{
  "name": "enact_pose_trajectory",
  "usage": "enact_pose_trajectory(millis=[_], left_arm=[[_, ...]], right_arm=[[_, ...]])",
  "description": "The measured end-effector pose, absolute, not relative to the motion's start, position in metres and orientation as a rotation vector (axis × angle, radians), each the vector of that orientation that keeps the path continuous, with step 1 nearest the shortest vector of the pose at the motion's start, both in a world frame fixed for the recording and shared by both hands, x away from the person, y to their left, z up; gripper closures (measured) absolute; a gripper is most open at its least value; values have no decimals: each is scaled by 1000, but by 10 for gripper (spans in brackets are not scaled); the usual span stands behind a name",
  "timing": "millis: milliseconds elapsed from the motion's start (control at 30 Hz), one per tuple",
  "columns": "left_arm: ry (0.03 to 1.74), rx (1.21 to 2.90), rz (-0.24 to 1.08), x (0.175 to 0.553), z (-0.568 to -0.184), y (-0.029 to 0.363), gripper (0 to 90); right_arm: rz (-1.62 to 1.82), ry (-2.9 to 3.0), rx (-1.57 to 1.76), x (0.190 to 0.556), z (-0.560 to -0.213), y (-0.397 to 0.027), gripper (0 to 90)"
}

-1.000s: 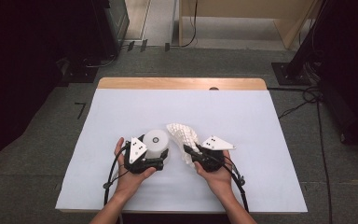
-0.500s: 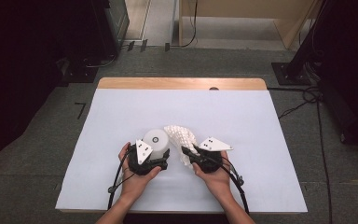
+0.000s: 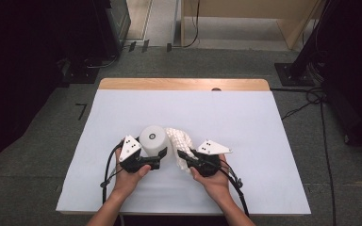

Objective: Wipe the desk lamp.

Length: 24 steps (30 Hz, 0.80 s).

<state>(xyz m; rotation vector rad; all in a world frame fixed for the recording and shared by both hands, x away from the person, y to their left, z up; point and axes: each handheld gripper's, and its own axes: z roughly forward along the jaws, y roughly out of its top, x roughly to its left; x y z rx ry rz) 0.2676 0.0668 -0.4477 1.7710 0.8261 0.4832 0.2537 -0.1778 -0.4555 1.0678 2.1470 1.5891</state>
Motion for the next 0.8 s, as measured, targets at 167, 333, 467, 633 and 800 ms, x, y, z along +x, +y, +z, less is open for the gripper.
enact_pose_trajectory(millis=[167,333,467,633,800], left_arm=[[767,1840,486,264,-453,54,86],[756,1847,486,264,-454,51,86],[761,1825,489,264,-449,55,86],[772,1791,492,266,-445,63,86],[769,1818,494,266,-449,59,86]], right_arm=[[1639,2108,1022,249,-442,-180,775],[1696,2052,987,246,-429,-189,775],[1660,2090,1007,249,-437,-186,776],[1567,2195,1087,257,-456,-177,775],[1572,2189,1092,257,-456,-176,775]])
